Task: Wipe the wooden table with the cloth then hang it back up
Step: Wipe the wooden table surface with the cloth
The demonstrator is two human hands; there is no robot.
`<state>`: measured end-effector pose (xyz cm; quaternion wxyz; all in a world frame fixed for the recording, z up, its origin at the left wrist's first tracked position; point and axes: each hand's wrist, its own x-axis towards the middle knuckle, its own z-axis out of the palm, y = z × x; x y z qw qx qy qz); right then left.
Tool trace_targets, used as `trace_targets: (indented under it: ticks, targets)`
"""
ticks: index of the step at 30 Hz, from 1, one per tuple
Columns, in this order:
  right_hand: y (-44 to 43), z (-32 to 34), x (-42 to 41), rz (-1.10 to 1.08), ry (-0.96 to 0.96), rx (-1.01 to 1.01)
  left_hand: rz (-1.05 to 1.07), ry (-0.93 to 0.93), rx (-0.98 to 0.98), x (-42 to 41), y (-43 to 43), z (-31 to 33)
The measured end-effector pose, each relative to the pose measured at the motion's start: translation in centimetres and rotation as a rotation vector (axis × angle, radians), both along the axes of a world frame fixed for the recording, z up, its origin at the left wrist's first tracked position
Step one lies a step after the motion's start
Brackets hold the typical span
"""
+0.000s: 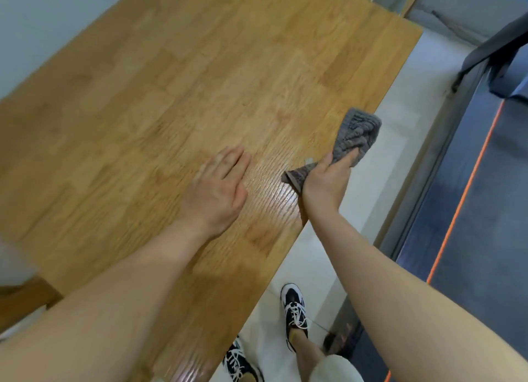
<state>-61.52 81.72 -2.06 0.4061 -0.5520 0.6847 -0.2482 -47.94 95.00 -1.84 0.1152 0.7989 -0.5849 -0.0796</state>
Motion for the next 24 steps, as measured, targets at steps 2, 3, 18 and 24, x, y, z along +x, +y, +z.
trace_targets:
  ticks: [2,3,18,24]
  targets:
    - [5.5,-0.3,-0.5,0.008,-0.038,-0.006,0.018,0.004,0.008,0.4,2.2,0.0]
    - [8.3,-0.5,-0.7,0.013,-0.06,-0.008,0.027,0.005,0.011,0.5,3.3,0.0]
    - [19.8,-0.8,-0.6,-0.074,-0.069,0.038,0.203,0.013,-0.051,1.9,19.8,-0.9]
    - [28.4,0.5,-1.3,-0.112,-0.124,0.199,0.348,0.107,-0.041,-0.2,21.7,-0.3]
